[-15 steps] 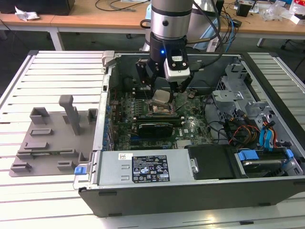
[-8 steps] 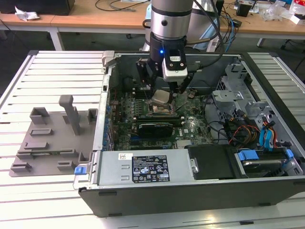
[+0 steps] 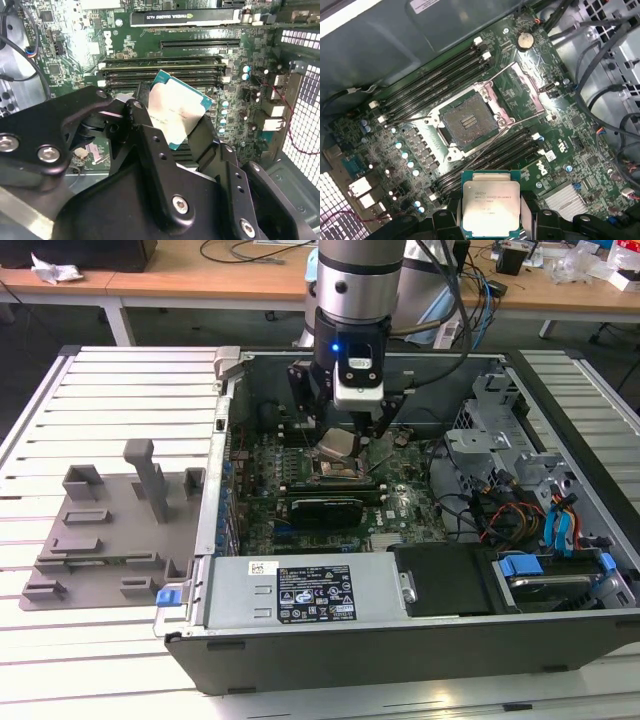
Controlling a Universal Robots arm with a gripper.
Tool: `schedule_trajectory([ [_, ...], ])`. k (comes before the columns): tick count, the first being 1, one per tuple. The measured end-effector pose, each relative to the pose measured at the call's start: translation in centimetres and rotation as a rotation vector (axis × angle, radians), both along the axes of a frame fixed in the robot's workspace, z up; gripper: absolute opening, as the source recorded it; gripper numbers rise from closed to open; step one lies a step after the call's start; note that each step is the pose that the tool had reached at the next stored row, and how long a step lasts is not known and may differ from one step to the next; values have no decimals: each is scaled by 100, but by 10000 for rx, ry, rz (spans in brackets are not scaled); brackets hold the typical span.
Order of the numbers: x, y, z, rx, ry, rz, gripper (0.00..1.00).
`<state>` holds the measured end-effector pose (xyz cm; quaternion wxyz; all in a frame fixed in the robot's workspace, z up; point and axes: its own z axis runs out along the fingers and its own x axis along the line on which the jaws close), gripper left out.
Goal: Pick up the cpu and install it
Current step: 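Place the cpu into insertion slot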
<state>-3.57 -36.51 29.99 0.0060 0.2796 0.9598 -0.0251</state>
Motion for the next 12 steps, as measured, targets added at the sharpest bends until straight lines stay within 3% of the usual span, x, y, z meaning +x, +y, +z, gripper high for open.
schedule_trajectory([
  [7,0,0,-1,0,0,-593,55],
  [12,0,0,-3,-1,0,-1429,55],
])
